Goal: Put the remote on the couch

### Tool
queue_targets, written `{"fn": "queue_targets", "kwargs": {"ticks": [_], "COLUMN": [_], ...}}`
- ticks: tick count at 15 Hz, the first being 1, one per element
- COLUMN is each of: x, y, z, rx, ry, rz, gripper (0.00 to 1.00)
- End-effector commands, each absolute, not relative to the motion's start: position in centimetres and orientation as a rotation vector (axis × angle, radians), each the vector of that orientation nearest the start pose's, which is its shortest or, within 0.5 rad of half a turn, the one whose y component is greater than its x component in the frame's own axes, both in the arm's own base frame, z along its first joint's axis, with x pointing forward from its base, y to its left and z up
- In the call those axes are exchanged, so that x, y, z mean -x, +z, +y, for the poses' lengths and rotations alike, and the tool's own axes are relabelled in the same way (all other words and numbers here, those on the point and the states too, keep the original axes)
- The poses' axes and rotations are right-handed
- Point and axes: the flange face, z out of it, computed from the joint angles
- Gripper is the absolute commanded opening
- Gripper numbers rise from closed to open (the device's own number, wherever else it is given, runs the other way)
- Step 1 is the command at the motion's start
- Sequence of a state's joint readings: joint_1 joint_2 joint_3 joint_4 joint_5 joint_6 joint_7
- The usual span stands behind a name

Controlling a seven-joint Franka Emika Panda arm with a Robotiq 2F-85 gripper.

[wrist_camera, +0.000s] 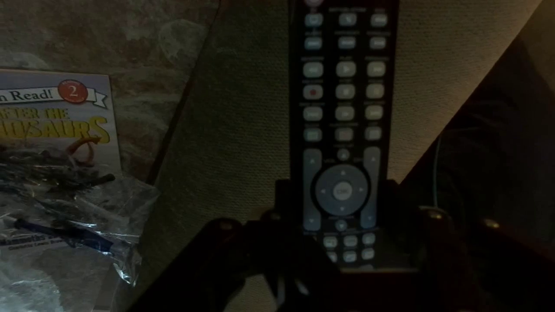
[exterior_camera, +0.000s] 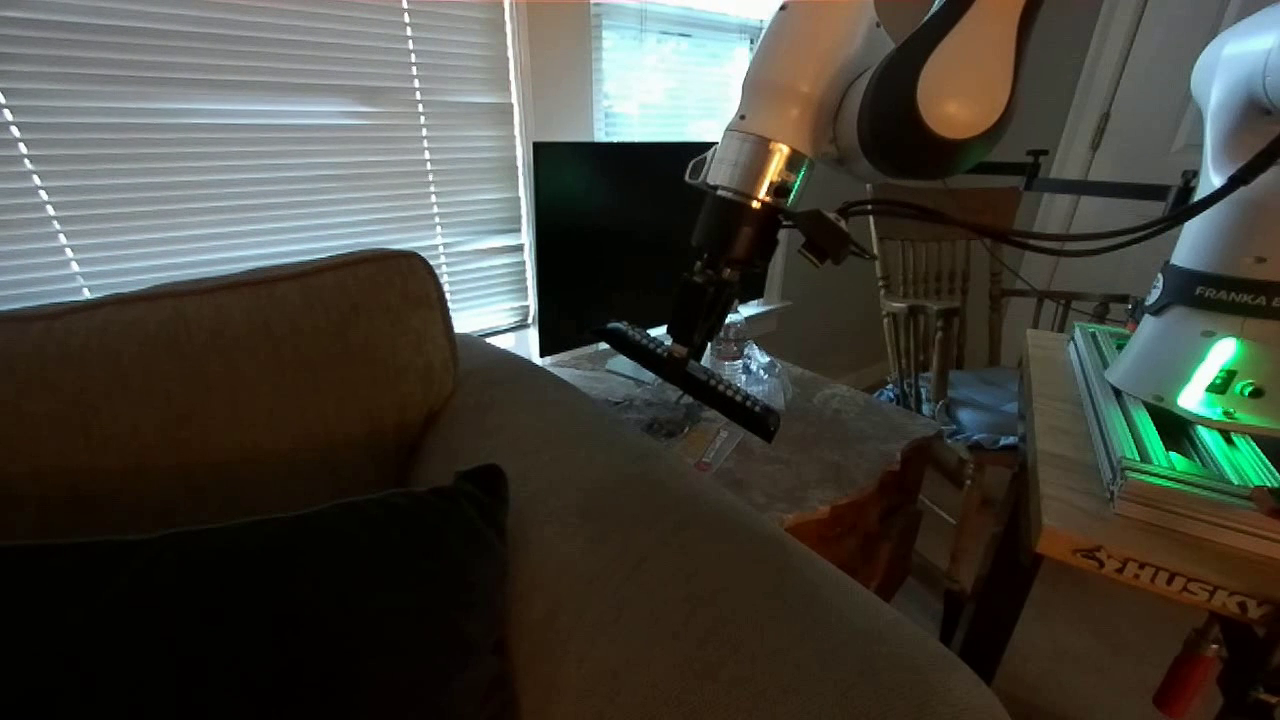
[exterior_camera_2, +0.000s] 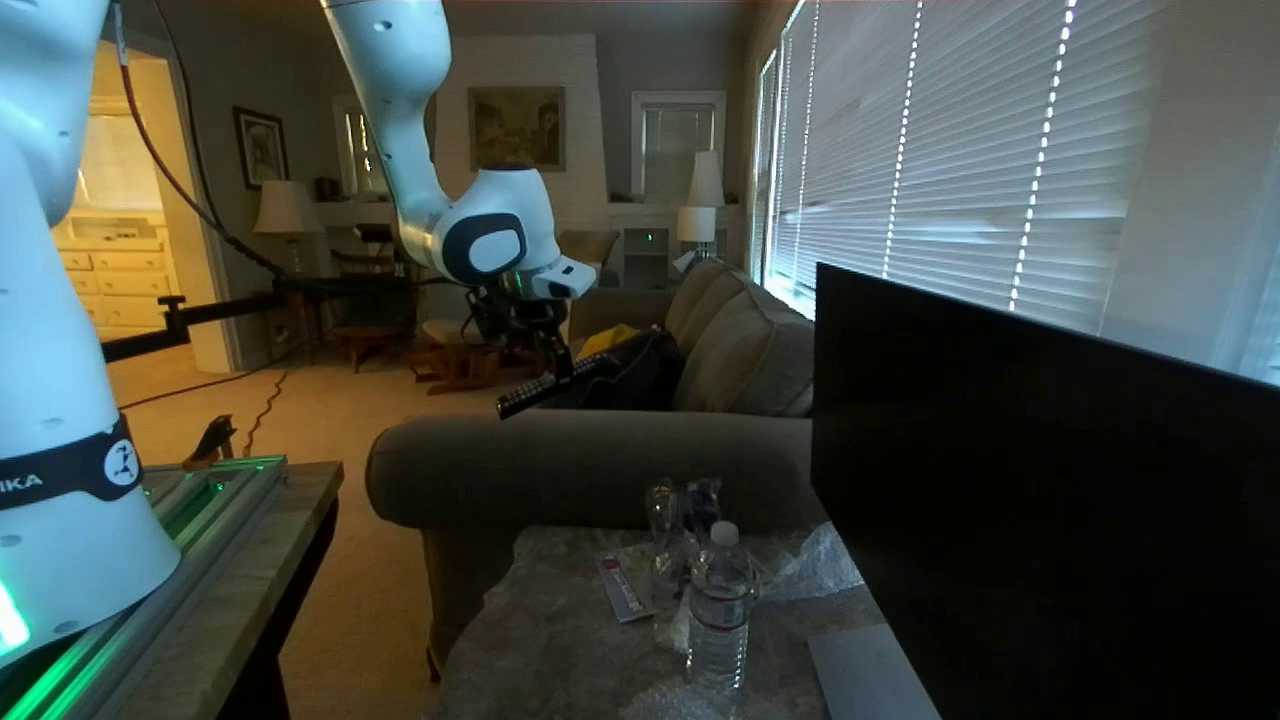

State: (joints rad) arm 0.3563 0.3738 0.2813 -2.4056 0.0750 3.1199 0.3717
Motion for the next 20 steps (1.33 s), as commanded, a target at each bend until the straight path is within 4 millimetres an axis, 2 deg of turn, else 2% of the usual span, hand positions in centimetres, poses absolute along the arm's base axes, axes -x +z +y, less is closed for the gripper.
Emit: {"fn": "queue_targets", "kwargs": {"ticks": [1, 6, 12, 17, 20], "x": [-42.4, -41.4, -41.4, -41.1, -41.2], "y": [20.1, 19.8, 20.3, 19.1, 18.1], "z": [32.0, 34.2, 37.6, 39.9, 40.6], "rx": [2.839, 2.853, 2.820, 2.823, 2.833], "ry": [-0.303, -0.144, -0.080, -0.049, -0.028], "rz": [-0.129, 0.028, 0.224, 0.314, 0.375], "gripper": [0.28, 0.28, 0.28, 0.28, 0.28]}}
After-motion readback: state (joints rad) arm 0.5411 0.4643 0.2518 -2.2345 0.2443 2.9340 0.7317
